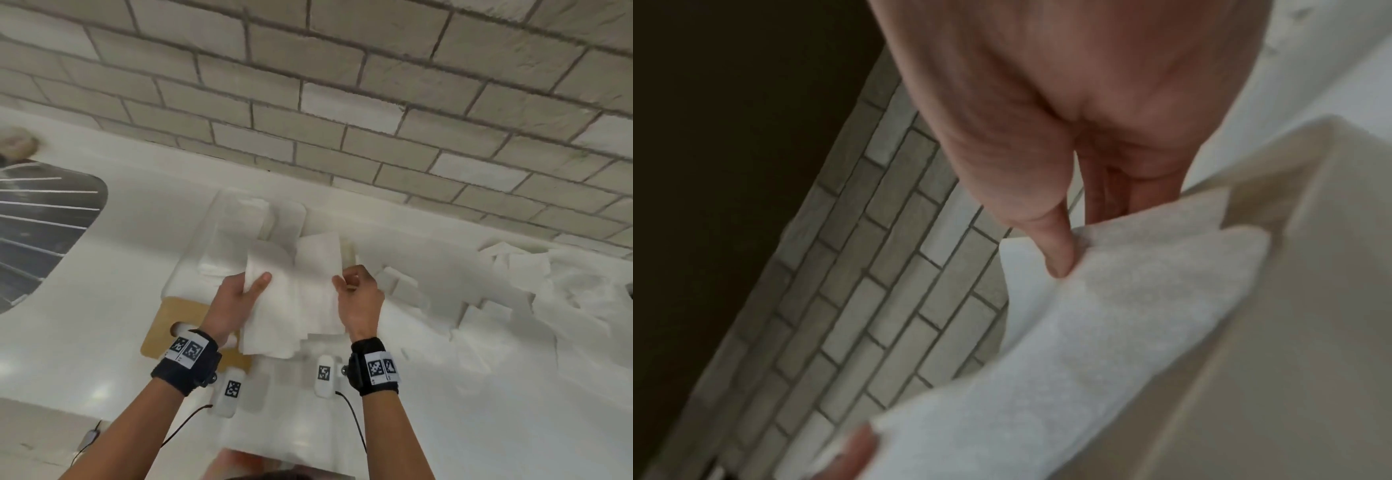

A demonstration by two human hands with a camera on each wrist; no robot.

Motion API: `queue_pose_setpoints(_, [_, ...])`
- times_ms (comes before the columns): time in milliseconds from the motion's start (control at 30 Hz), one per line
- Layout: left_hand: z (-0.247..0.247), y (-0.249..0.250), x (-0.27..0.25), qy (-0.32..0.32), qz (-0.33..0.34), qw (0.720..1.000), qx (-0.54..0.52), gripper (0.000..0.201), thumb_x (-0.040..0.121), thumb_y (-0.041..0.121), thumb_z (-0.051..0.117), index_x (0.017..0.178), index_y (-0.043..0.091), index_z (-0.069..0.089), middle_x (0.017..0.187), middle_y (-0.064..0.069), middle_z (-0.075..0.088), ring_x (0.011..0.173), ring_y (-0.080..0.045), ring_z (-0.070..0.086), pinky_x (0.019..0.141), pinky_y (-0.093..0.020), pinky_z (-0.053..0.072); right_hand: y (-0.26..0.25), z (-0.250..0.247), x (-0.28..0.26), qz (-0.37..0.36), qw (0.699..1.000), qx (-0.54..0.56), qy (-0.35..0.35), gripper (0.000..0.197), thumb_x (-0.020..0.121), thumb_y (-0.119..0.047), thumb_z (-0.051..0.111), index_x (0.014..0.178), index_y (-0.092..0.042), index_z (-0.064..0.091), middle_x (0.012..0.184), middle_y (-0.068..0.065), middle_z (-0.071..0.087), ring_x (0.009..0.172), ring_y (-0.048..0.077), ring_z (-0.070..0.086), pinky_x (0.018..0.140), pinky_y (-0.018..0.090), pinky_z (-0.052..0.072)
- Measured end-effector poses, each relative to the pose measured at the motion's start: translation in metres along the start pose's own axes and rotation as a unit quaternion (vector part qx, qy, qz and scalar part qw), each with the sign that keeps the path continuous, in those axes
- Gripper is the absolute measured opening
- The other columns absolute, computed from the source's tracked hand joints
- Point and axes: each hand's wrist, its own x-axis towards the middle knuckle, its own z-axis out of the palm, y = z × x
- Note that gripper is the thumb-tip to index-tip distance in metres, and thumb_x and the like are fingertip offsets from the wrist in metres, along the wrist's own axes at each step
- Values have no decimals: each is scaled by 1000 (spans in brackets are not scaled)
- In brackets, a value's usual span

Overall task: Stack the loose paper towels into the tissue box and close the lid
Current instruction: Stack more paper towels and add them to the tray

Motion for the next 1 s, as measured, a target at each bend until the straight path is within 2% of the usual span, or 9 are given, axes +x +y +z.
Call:
queue_pose_setpoints(100, [-12,2,-4,0,8,1000,-20,31,101,42,68,114,16,76,109,3,83,101,-17,79,96,-51,62,5,9,7,-21,992,-123,-19,19,104,-8,59,122,-12,55,88,3,71,82,28,72,74,31,55])
queue_pose_setpoints(300, [-13,11,-8,11,35,997,-62,30,99,36,72,118,13,76,113,0,82,105,-20,78,94,-49,62,4,17,7,-51,989,-131,51,29,102,-3,60,128,-9,49,77,3,65,67,20,55,64,27,38])
queue_pose_setpoints(367, [-10,16,-7,11,39,996,-77,28,98,33,74,118,13,76,112,0,82,104,-20,79,94,-48,63,5,16,9,-59,988,-133,58,28,101,-2,61,126,-9,51,80,7,70,68,21,60,62,23,35])
queue_pose_setpoints(533, [-2,21,-2,10,39,995,-88,31,94,32,79,118,13,75,113,-1,82,105,-21,79,96,-51,62,2,12,12,-41,994,-102,-2,37,97,-1,68,127,-14,49,110,15,76,106,28,75,84,29,56])
queue_pose_setpoints(633, [5,26,0,2,40,994,-100,34,91,30,81,119,12,76,115,-2,82,107,-22,78,98,-52,61,-7,3,5,-80,991,-106,15,46,95,-12,79,131,-14,51,116,14,73,106,30,72,88,34,58])
queue_pose_setpoints(733, [12,31,2,0,44,993,-111,39,87,29,85,121,13,76,116,-2,81,109,-23,78,97,-51,61,-28,-11,-14,-125,987,-3,102,28,102,-40,72,116,-19,62,100,-1,73,91,14,71,83,27,58])
queue_pose_setpoints(800, [21,35,3,4,49,992,-118,40,83,25,89,119,12,77,113,-3,82,106,-23,79,94,-47,63,-43,-16,-26,-60,996,71,15,32,99,-61,67,101,-29,67,90,-11,75,86,5,71,81,21,56])
queue_pose_setpoints(867, [30,38,6,6,56,992,-115,42,80,24,92,118,12,77,111,-3,82,104,-23,79,90,-44,63,-44,-14,-30,2,989,140,-52,30,94,-58,76,89,-29,70,84,-15,75,81,2,70,77,23,56])
queue_pose_setpoints(1000, [37,37,17,2,62,994,-89,30,98,27,77,126,17,74,115,2,81,109,-20,77,94,-41,63,-31,-11,-15,23,992,123,20,22,95,-40,80,83,-26,66,74,-10,71,67,0,64,70,24,50])
